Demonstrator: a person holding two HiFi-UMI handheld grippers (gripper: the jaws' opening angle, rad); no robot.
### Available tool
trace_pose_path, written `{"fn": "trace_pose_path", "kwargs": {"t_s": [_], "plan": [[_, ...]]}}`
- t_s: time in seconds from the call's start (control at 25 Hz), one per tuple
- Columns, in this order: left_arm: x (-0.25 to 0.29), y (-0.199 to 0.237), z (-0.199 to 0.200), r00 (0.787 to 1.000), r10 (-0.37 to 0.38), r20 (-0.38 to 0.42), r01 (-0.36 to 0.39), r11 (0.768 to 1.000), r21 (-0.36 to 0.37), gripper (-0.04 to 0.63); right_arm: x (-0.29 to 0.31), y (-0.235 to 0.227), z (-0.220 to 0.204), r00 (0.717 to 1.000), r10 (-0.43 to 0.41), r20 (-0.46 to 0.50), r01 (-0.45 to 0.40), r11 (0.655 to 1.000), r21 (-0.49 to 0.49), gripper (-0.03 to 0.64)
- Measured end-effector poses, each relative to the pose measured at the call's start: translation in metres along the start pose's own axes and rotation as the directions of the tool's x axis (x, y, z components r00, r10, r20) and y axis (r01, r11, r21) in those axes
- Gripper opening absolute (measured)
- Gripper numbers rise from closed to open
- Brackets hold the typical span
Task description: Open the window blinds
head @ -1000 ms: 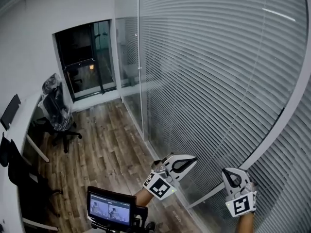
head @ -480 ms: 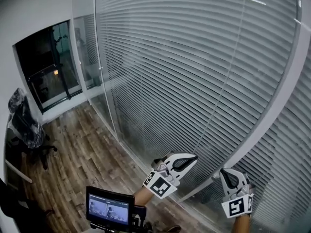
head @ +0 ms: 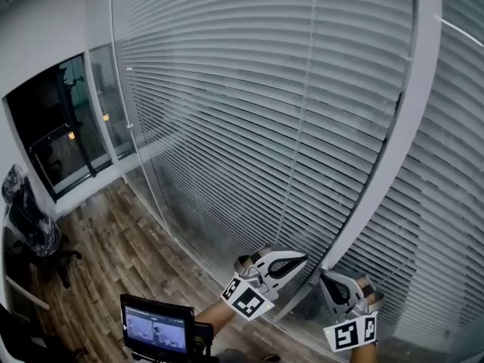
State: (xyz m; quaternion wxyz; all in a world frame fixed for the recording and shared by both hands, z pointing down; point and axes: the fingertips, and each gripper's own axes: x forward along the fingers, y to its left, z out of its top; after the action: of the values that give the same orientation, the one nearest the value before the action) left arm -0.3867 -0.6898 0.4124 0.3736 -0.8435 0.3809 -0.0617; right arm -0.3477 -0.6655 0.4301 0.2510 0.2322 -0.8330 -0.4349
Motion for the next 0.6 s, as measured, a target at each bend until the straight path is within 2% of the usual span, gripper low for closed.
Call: {"fn": "trace_pose_path", "kwargs": {"t_s": [0.12,0.36,0.48,0.6], "plan": [[0.009,0.0,0.008,1.0,-0.004,0.024,0.004,1.0,-0.013,0.005,-0.006,-0.003,0.0,1.0,-0.01,-0.009,0.01,1.0,0.019,0.003],[0.018,-0.01,0.004,0.995,-0.071,0.073,0.074,0.996,-0.045,0.005,-0.003,0.002,-0.006,0.996,-0.049,-0.073,0.054,0.996,0.071,0.003],[0.025,-0.012,-0.001,0.989,-0.11,0.095,0.116,0.992,-0.058,0.005,0.003,0.001,-0.017,0.984,-0.098,-0.146,0.118,0.984,0.131,0.003],[0.014,-0.018,-0.011,0.981,-0.156,0.118,0.165,0.984,-0.064,0.005,0.014,0.013,-0.022,0.958,-0.159,-0.24,0.207,0.961,0.186,0.003]]}}
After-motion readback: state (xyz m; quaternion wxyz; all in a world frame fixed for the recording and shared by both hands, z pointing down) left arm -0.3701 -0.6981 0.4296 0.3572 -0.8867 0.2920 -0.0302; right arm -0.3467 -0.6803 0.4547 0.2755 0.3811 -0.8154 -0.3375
